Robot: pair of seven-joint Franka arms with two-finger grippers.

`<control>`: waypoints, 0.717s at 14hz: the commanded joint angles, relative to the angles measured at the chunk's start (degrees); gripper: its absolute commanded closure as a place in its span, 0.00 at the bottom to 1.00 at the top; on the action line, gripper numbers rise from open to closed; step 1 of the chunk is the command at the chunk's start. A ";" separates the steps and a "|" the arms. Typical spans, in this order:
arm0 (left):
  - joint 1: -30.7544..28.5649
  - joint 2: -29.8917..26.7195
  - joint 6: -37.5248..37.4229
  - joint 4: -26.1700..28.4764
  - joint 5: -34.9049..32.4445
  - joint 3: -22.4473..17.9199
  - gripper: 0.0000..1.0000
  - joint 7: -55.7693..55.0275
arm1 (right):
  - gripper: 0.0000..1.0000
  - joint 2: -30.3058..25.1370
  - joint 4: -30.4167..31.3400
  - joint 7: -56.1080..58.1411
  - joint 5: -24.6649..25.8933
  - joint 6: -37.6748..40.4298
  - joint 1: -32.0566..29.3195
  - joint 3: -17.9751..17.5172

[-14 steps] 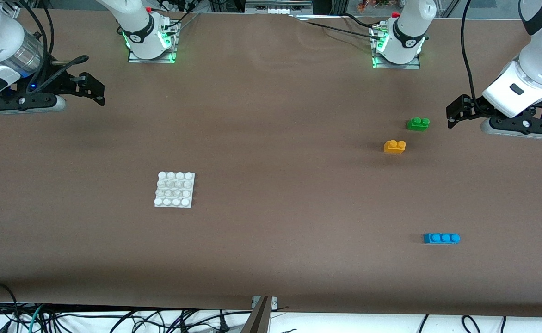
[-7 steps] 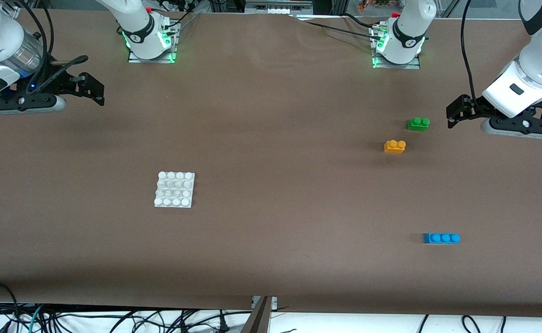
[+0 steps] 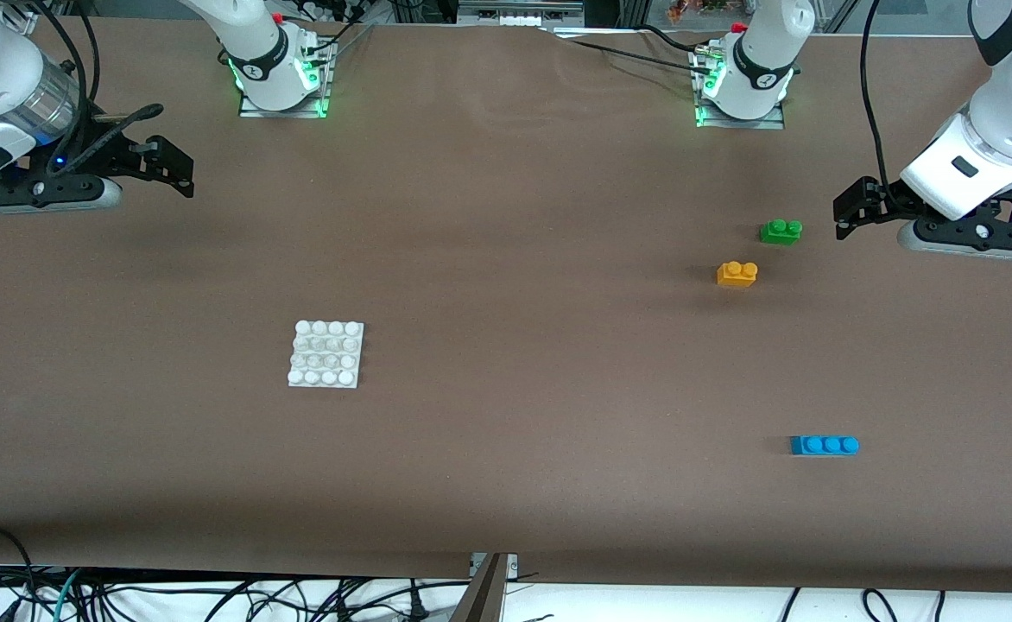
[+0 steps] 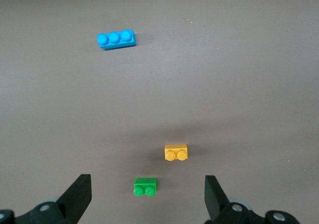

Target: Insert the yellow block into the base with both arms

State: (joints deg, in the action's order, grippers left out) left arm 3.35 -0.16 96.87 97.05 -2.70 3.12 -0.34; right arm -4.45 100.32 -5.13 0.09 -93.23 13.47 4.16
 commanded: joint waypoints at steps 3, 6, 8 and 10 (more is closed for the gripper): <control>0.16 -0.28 -0.37 -0.20 -0.64 -0.04 0.00 -0.01 | 0.01 -0.21 -0.30 1.27 0.09 0.77 -0.72 -0.20; 0.16 -0.28 -0.37 -0.20 -0.64 -0.04 0.00 -0.01 | 0.01 -0.21 -0.22 1.27 0.09 0.77 -0.72 -0.29; 0.16 -0.28 -0.37 -0.20 -0.64 0.04 0.00 -0.01 | 0.01 -0.03 -0.04 1.27 0.00 0.51 -0.72 -0.29; 0.16 -0.28 -0.37 -0.20 -0.64 -0.04 0.00 -0.01 | 0.01 0.23 0.22 1.09 0.18 -0.02 -0.81 -0.38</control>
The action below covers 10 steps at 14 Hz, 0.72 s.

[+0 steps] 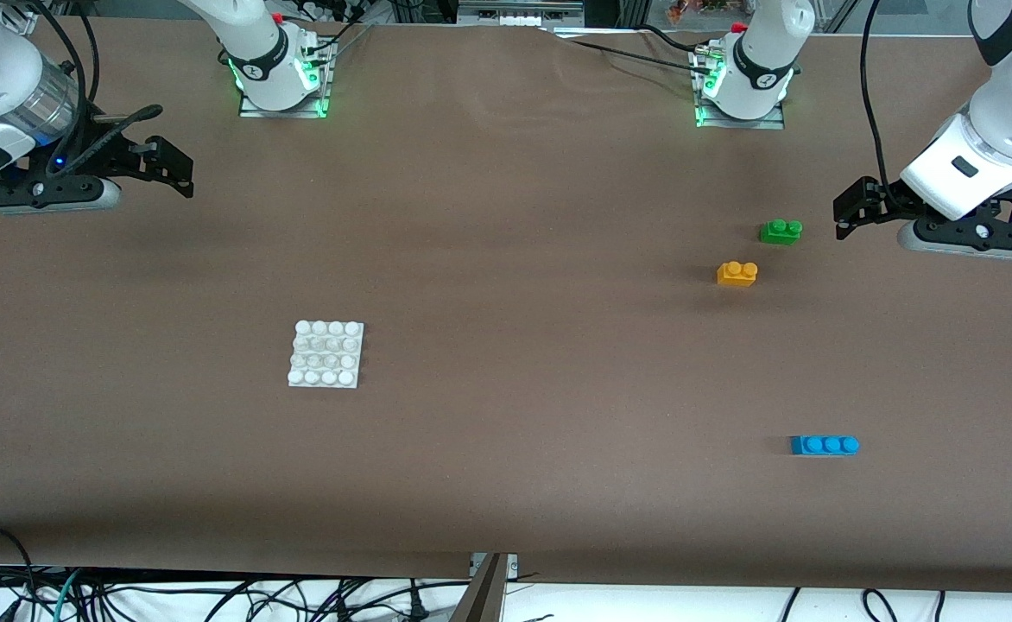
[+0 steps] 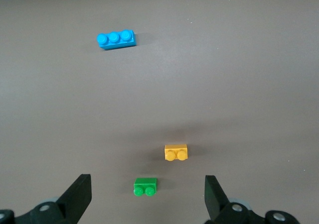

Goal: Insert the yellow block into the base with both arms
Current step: 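Move the right gripper down to the white base plate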

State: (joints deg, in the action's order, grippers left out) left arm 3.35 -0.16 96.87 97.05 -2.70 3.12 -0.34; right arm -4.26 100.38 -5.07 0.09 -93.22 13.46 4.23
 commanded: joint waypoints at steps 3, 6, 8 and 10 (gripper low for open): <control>0.16 -0.28 -0.37 -0.20 -0.64 -0.04 0.00 -0.01 | 0.01 0.30 2.97 1.11 0.00 -4.50 -0.71 -0.45; 0.25 -0.28 -0.37 -0.20 -0.64 0.04 0.00 -0.10 | 0.01 3.37 6.22 0.85 -0.09 -11.69 -1.06 -0.80; 0.25 -0.28 -1.07 -0.20 -0.73 0.04 0.00 0.08 | 0.01 10.63 5.80 -1.16 -2.27 -17.92 -1.24 -1.86; 0.25 -0.28 -1.33 -0.29 -0.73 0.04 0.00 -0.10 | 0.01 18.46 5.62 -2.31 -4.39 -28.81 -1.24 -2.56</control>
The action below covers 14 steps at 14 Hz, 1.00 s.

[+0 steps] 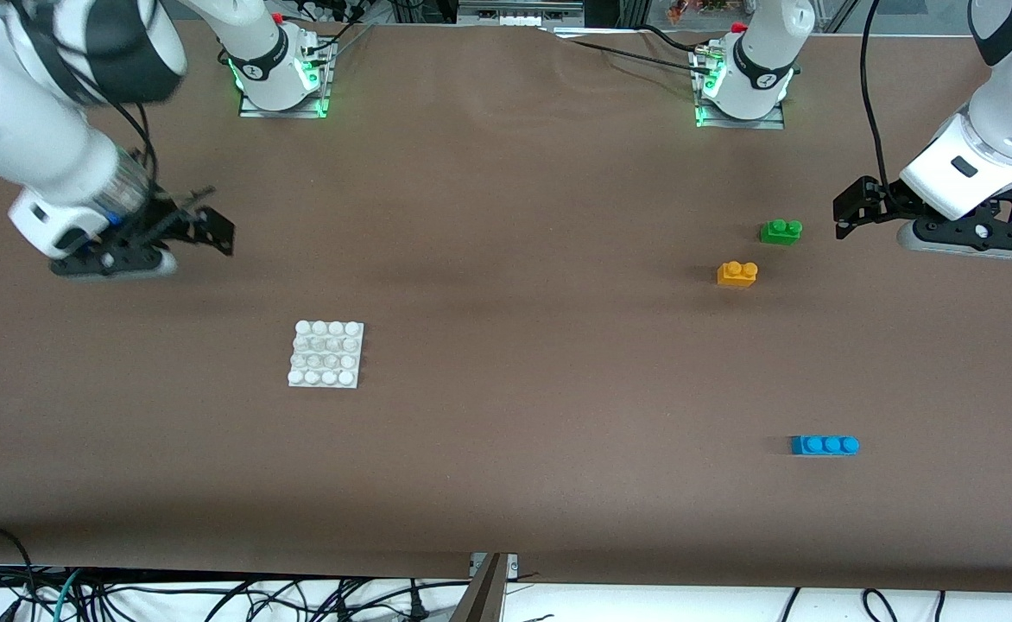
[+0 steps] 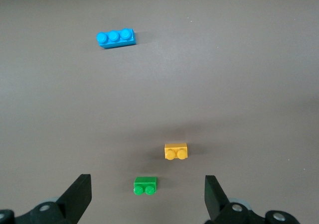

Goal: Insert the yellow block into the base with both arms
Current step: 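Move the right gripper down to the white base plate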

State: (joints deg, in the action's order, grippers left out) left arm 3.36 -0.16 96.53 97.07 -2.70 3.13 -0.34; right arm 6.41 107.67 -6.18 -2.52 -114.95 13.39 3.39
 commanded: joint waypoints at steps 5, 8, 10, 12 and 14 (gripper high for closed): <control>0.16 -0.28 -0.99 -0.30 -0.91 0.73 0.00 -0.01 | 0.01 16.34 -1.23 -4.28 -2.05 -16.36 -1.52 -4.27; 0.16 -0.28 -0.99 -0.30 -0.99 0.73 0.00 -0.01 | 0.01 20.56 -1.23 -4.37 -3.20 -19.86 -2.05 -4.27; 0.16 -0.28 -0.99 -0.30 -0.99 0.73 0.00 -0.01 | 0.01 21.71 -1.15 -4.46 -3.28 -21.28 -2.31 -4.27; 0.16 -0.28 -0.99 -0.30 -0.99 0.73 0.00 -0.01 | 0.01 22.24 -0.19 -4.46 -3.55 -21.37 -2.40 -4.27; 0.16 -0.28 -0.99 -0.30 -0.99 0.73 0.00 -0.10 | 0.01 22.42 1.48 -4.46 -3.55 -23.11 -2.40 -4.27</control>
State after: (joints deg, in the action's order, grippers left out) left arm 3.39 -0.16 96.38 97.09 -2.70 3.74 -0.34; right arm 28.98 107.53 -10.26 -5.36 -136.13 11.90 0.05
